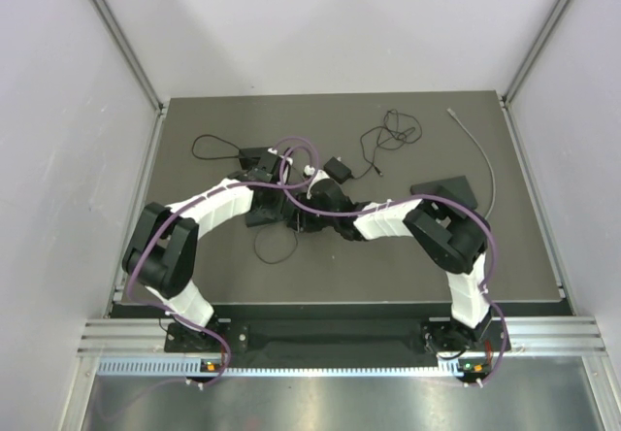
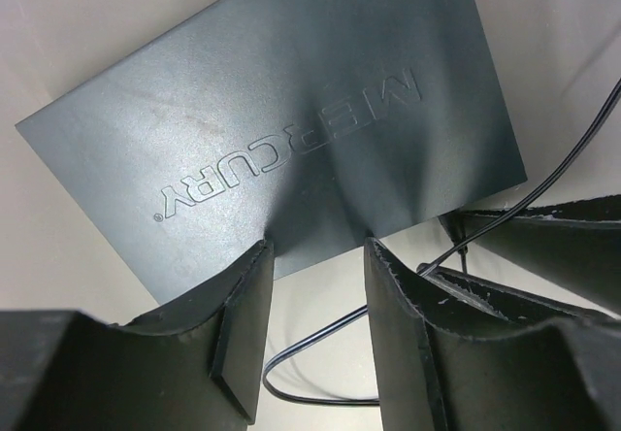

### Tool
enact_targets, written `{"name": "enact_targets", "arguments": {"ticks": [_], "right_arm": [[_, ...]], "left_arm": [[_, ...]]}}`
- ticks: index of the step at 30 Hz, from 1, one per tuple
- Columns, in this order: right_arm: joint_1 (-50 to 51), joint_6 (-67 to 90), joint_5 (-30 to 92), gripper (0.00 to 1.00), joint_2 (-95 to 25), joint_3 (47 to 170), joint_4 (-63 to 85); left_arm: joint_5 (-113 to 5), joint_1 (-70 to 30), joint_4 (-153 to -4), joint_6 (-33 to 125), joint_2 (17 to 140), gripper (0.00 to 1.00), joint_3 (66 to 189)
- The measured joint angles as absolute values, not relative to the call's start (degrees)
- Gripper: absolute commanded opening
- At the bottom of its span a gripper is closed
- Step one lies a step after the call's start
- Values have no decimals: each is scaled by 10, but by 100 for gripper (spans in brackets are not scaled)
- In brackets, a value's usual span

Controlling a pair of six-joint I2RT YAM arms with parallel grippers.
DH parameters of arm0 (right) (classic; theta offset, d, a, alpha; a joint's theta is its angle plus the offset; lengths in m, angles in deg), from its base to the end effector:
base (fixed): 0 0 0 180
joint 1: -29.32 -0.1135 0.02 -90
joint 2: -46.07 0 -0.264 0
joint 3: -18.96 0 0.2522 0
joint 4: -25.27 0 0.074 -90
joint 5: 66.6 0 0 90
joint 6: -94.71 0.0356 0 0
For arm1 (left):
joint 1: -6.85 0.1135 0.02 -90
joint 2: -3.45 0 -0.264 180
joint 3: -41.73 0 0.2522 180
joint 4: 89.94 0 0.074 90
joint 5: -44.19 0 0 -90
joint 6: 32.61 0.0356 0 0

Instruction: Pull the plug from the switch port

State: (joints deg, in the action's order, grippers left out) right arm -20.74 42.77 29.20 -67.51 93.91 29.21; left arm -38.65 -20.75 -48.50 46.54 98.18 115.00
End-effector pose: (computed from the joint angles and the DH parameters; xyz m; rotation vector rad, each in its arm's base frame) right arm 0.2621 0.3187 0.1357 -0.3071 2.3266 0.9403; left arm 0.2912 -0.1472 0.1870 0.3470 2.6319 -0.0538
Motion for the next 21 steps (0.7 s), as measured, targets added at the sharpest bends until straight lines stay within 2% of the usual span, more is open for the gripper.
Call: {"name": "enact_targets", "arguments": {"ticks": [13, 15, 16, 18, 20, 21], "right_arm": [[-207, 459, 240, 28, -688, 966, 270], [-207, 459, 233, 25, -692, 977, 257], [-207, 459, 229, 18, -693, 981, 252], [-207, 459, 222, 12, -696, 985, 246], [-207, 461, 219, 0, -697, 987, 240], [-207, 460, 218, 0, -698, 989, 238]], "left_arm": [[-379, -210, -513, 443, 989, 45, 1150], [-377, -213, -520, 439, 991, 44, 1150], [-375, -214, -524, 437, 993, 44, 1150], [-373, -216, -528, 435, 997, 44, 1153], [-372, -218, -528, 430, 1004, 44, 1160], [-373, -218, -527, 427, 1008, 43, 1165]]}}
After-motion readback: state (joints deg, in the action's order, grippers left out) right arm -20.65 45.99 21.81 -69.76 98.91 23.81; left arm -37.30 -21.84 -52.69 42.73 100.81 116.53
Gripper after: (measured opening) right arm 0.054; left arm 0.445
